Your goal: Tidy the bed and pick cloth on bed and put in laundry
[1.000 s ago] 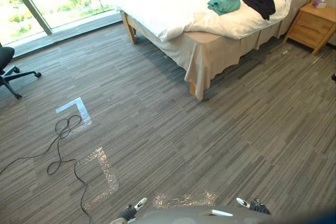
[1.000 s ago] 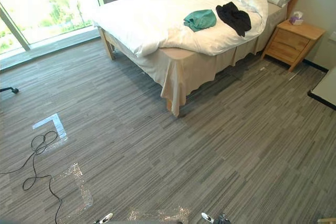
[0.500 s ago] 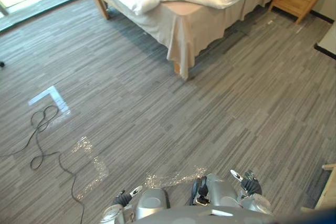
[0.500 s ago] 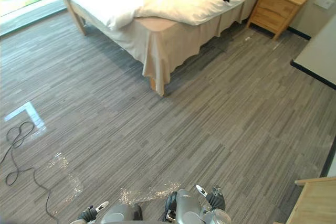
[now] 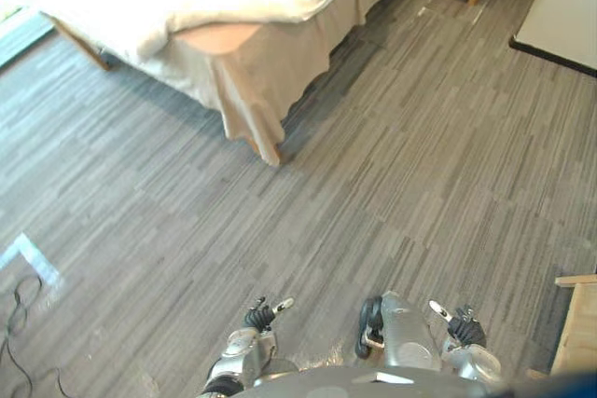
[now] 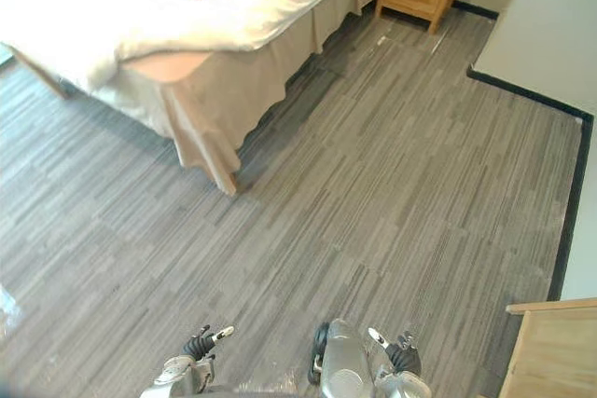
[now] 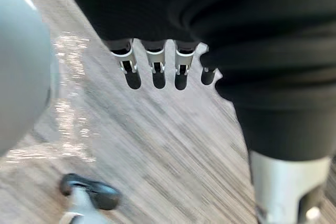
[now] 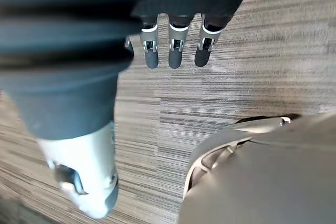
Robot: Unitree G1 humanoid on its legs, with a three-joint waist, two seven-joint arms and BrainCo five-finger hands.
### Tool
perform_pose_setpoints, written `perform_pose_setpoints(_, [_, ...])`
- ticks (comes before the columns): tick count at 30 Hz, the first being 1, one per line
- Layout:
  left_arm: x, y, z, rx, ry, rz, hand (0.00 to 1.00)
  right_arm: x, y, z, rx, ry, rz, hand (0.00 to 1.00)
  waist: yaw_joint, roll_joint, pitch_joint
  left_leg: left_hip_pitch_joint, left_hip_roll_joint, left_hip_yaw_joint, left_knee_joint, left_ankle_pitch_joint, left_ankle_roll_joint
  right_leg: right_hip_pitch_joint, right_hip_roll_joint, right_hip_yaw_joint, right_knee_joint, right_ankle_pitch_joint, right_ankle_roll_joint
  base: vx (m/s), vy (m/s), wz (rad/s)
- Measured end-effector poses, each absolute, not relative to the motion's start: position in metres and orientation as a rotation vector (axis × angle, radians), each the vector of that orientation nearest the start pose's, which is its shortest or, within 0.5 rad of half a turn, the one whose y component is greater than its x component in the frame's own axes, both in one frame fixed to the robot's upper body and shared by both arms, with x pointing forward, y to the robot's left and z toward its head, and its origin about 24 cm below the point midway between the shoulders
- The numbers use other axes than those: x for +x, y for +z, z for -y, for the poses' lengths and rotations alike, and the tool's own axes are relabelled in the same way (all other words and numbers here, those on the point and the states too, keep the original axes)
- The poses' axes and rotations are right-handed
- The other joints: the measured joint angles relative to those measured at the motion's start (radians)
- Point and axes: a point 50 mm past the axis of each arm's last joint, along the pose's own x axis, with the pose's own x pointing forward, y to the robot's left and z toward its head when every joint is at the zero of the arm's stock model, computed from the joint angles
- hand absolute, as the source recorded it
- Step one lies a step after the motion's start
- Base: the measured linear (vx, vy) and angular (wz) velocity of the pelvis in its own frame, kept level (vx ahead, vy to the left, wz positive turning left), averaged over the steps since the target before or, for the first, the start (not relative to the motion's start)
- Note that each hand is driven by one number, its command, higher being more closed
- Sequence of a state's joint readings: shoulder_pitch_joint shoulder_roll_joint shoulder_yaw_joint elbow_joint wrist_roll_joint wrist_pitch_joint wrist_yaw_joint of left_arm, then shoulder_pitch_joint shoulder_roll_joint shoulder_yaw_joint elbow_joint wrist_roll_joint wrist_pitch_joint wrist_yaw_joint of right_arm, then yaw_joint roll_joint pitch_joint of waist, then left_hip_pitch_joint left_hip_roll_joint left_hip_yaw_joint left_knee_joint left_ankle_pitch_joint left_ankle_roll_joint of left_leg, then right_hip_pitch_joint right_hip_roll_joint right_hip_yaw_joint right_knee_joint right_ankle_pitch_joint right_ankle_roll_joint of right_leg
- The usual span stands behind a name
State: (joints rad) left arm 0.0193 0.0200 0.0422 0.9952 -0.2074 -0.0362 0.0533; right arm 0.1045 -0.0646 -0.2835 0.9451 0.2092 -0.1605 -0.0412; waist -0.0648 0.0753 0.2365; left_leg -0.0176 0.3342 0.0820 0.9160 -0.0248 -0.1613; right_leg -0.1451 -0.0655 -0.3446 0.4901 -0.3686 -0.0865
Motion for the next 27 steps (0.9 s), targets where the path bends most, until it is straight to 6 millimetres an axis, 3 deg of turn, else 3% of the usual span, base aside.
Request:
perform_pose_setpoints(1, [0.137,-0.148,-0.171,-0.169,0.233,-0.940,0.00,0.113,-0.143,0.223,0.177,-0.442,-0.850,0.00,0.008,-0.003,0.003,-0.104,-0.037,-0.038,0.199,-0.076,0.006,0.088,0.021,0.010,-0.075,0.003,-0.004,0.56,-0.117,-0.33])
perform_pose_setpoints(4, [0.145,-0.140,-0.178,-0.192,0.282,-0.876,0.00,0.127,-0.140,0.215,0.160,-0.351,-0.825,0.00,0.047,-0.019,0.015,-0.265,-0.141,-0.025,0.286,-0.173,0.038,0.240,0.029,0.043,-0.180,0.014,0.009,0.50,0.000,-0.64])
perform_pose_setpoints(6, [0.153,-0.133,-0.180,-0.230,0.305,-0.812,0.00,0.134,-0.138,0.206,0.148,-0.298,-0.802,0.00,0.082,-0.032,0.021,-0.376,-0.191,0.073,0.146,-0.227,0.092,0.357,0.013,0.065,-0.255,0.015,0.024,0.62,0.088,-0.73])
perform_pose_setpoints(7, [0.158,-0.130,-0.179,-0.240,0.308,-0.780,0.00,0.141,-0.134,0.200,0.128,-0.242,-0.777,0.00,0.094,-0.036,0.023,-0.403,-0.214,0.187,-0.084,-0.205,0.130,0.421,-0.013,0.064,-0.267,-0.009,0.085,0.62,0.107,-0.57])
perform_pose_setpoints(8, [0.153,-0.132,-0.178,-0.250,0.315,-0.791,0.00,0.141,-0.133,0.198,0.114,-0.221,-0.773,0.00,0.092,-0.026,0.019,-0.398,-0.217,0.240,-0.205,-0.152,0.156,0.447,-0.013,0.060,-0.266,-0.022,0.111,0.65,0.126,-0.39])
perform_pose_setpoints(9, [0.145,-0.135,-0.174,-0.277,0.324,-0.811,0.00,0.137,-0.134,0.197,0.096,-0.204,-0.780,0.00,0.088,0.006,0.001,-0.368,-0.208,0.360,-0.434,-0.003,0.312,0.494,0.011,0.048,-0.256,-0.052,0.163,0.55,0.131,0.27])
perform_pose_setpoints(10, [0.147,-0.135,-0.173,-0.276,0.318,-0.813,0.00,0.133,-0.138,0.191,0.118,-0.204,-0.804,0.00,0.072,-0.017,-0.006,-0.341,-0.224,0.408,-0.431,-0.049,0.371,0.523,-0.014,0.024,-0.250,-0.060,0.176,0.69,0.155,0.97])
perform_pose_setpoints(11, [0.154,-0.133,-0.177,-0.266,0.318,-0.797,0.00,0.127,-0.143,0.188,0.126,-0.205,-0.843,0.00,0.058,-0.059,-0.023,-0.338,-0.280,0.455,-0.460,-0.054,0.384,0.526,-0.048,-0.012,-0.239,-0.031,0.200,0.68,0.165,1.14])
perform_pose_setpoints(12, [0.157,-0.132,-0.175,-0.269,0.308,-0.791,0.00,0.130,-0.143,0.190,0.130,-0.218,-0.847,0.00,0.064,-0.060,-0.025,-0.334,-0.304,0.463,-0.486,-0.068,0.389,0.525,-0.050,-0.029,-0.251,0.017,0.204,0.77,0.189,1.07])
perform_pose_setpoints(13, [0.159,-0.134,-0.172,-0.268,0.298,-0.817,0.00,0.135,-0.142,0.192,0.140,-0.238,-0.839,0.00,0.078,-0.062,-0.025,-0.329,-0.321,0.486,-0.494,-0.076,0.374,0.552,-0.049,-0.044,-0.298,0.093,0.209,0.60,0.163,0.53])
perform_pose_setpoints(14, [0.159,-0.134,-0.172,-0.267,0.298,-0.823,0.00,0.137,-0.142,0.193,0.143,-0.246,-0.835,0.00,0.083,-0.062,-0.025,-0.322,-0.320,0.515,-0.488,-0.088,0.365,0.568,-0.047,-0.045,-0.318,0.130,0.220,0.53,0.147,0.52])
perform_pose_setpoints(15, [0.154,-0.137,-0.173,-0.264,0.304,-0.850,0.00,0.139,-0.141,0.197,0.131,-0.254,-0.832,0.00,0.087,-0.055,-0.029,-0.291,-0.321,0.541,-0.483,-0.133,0.368,0.586,-0.046,-0.044,-0.312,0.198,0.231,0.57,0.158,0.39])
perform_pose_setpoints(17, [0.145,-0.142,-0.177,-0.265,0.342,-0.895,0.00,0.136,-0.142,0.199,0.115,-0.259,-0.849,0.00,0.111,-0.057,-0.046,-0.227,-0.351,0.509,-0.501,-0.210,0.368,0.559,-0.085,-0.044,-0.141,0.251,0.259,0.49,0.127,0.38])
perform_pose_setpoints(18, [0.139,-0.145,-0.184,-0.255,0.367,-0.923,0.00,0.134,-0.144,0.199,0.109,-0.259,-0.869,0.00,0.111,-0.077,-0.066,-0.186,-0.393,0.485,-0.534,-0.229,0.364,0.486,-0.138,-0.042,0.060,0.315,0.253,0.33,0.048,0.64])
perform_pose_setpoints(19, [0.134,-0.148,-0.185,-0.244,0.379,-0.955,0.00,0.132,-0.145,0.201,0.104,-0.262,-0.881,0.00,0.101,-0.083,-0.071,-0.136,-0.427,0.444,-0.575,-0.235,0.356,0.390,-0.190,-0.022,0.301,0.340,0.214,0.50,0.063,0.75])
perform_pose_setpoints(21, [0.124,-0.153,-0.186,-0.236,0.392,-0.997,0.00,0.127,-0.147,0.205,0.090,-0.268,-0.906,0.00,0.080,-0.066,-0.067,-0.039,-0.444,0.388,-0.632,-0.233,0.353,0.261,-0.237,-0.027,0.541,0.238,0.180,0.42,0.026,0.75])
perform_pose_setpoints(23, [0.116,-0.155,-0.187,-0.233,0.406,-1.017,0.00,0.121,-0.149,0.204,0.087,-0.261,-0.921,0.00,0.077,-0.050,-0.070,0.064,-0.447,0.318,-0.697,-0.222,0.335,0.158,-0.251,-0.030,0.590,0.152,0.173,0.38,-0.014,0.90])
perform_pose_setpoints(24, [0.114,-0.156,-0.188,-0.226,0.401,-1.023,0.00,0.120,-0.149,0.202,0.105,-0.263,-0.918,0.00,0.069,-0.051,-0.068,0.116,-0.447,0.267,-0.729,-0.212,0.319,0.099,-0.250,-0.028,0.544,0.103,0.181,0.36,-0.052,1.09])
perform_pose_setpoints(27, [0.122,-0.154,-0.185,-0.231,0.382,-1.007,0.00,0.121,-0.148,0.204,0.103,-0.259,-0.906,0.00,0.054,-0.067,-0.066,0.170,-0.447,0.111,-0.762,-0.205,0.295,0.003,-0.239,0.013,0.283,0.076,0.175,0.34,-0.151,1.68])
